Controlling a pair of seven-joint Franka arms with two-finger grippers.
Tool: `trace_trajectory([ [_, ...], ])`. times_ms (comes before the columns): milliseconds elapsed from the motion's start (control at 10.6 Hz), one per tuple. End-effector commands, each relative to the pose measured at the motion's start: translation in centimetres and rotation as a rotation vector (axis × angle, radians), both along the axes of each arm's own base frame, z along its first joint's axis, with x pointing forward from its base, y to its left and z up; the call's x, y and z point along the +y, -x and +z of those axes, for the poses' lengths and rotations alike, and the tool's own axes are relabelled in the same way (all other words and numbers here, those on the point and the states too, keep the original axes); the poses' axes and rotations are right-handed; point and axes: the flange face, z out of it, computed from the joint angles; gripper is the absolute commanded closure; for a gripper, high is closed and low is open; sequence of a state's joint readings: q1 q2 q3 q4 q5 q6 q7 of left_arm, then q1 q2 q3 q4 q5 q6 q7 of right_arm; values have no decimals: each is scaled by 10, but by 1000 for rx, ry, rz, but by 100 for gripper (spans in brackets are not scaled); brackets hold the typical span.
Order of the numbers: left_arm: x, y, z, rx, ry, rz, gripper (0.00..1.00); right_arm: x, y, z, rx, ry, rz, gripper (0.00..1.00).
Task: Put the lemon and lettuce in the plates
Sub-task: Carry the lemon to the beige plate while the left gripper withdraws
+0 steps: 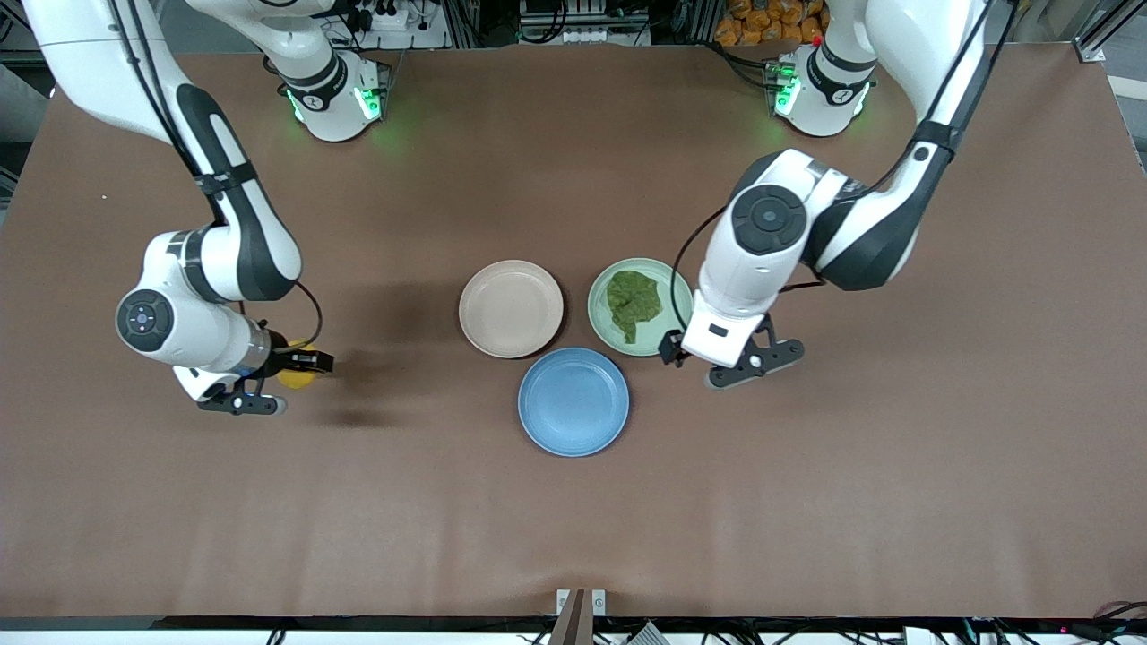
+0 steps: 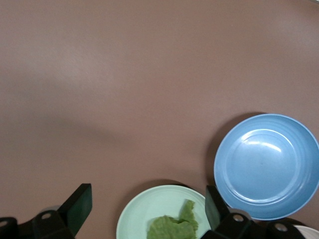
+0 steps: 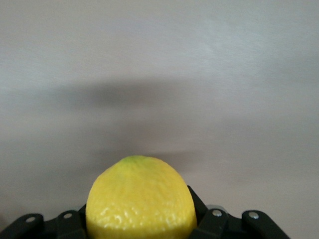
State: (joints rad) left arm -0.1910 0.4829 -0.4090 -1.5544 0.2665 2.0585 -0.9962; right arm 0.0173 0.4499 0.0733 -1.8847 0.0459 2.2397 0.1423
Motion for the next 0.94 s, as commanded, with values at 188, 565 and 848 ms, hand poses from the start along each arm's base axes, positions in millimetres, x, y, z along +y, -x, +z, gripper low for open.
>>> trace_trajectory([
  [188,51,-9,37,-3,-73,-91,0,98,-8,45,64,-13,-132,46],
  [565,85,-21,44,13,-81,-127,0,181,21,42,85,14,-138,45],
  [848,117,-28,50,33,-99,-172,0,215,39,40,104,33,-107,44],
])
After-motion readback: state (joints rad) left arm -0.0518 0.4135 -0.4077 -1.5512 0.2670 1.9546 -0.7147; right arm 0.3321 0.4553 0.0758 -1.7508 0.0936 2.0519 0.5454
